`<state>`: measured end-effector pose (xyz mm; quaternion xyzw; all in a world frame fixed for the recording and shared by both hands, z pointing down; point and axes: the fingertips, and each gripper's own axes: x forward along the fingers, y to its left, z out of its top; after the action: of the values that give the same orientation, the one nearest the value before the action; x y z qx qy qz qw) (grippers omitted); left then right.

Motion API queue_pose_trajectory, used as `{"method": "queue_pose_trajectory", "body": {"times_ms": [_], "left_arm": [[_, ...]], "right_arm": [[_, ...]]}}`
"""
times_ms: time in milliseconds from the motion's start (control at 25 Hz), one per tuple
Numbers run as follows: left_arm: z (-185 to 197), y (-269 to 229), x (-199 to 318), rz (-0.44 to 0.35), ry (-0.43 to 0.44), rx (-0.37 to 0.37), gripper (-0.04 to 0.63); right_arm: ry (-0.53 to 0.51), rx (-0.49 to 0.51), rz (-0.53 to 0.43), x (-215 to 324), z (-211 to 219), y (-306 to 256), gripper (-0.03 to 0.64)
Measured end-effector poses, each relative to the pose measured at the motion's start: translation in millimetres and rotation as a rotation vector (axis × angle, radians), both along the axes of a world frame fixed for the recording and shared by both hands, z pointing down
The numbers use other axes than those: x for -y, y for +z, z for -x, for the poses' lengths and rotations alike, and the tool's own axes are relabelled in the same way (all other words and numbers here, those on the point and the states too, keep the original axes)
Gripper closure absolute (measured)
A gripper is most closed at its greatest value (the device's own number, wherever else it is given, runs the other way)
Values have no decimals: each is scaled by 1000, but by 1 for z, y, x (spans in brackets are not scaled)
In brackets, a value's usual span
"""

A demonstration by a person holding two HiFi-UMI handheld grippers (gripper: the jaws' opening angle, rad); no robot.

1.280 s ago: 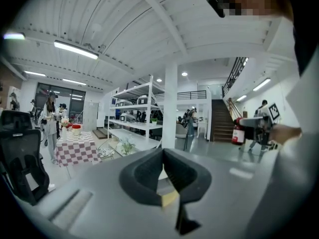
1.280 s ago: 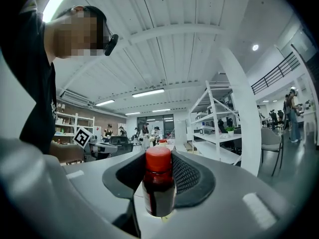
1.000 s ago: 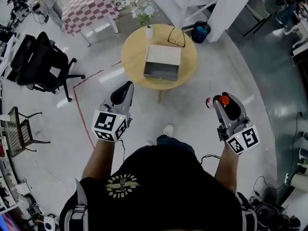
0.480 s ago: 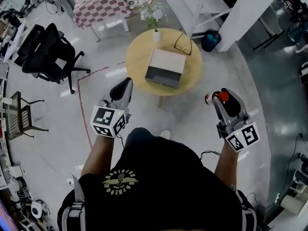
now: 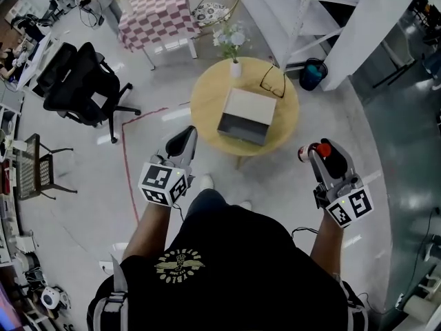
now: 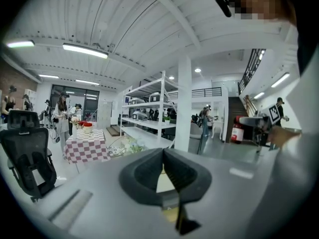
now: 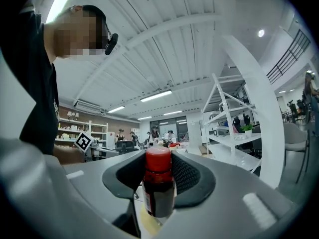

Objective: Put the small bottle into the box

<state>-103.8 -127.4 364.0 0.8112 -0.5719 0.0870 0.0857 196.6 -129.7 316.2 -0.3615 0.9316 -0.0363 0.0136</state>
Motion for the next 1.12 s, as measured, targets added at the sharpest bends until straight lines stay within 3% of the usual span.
{"method": "queue_pose_trajectory", "body": {"times_ms": [320,760,1120], "left_arm": [[8,-9,56,-15,86,15,595],[57,-4,143,-34,167,24,595],[78,25,193,-2,333,-8,595]], "right_arm": [[47,-2,16,35,27,-2,451],[159,-30,18,101,76,5,451],[281,-72,70,132,124,27,451]]}}
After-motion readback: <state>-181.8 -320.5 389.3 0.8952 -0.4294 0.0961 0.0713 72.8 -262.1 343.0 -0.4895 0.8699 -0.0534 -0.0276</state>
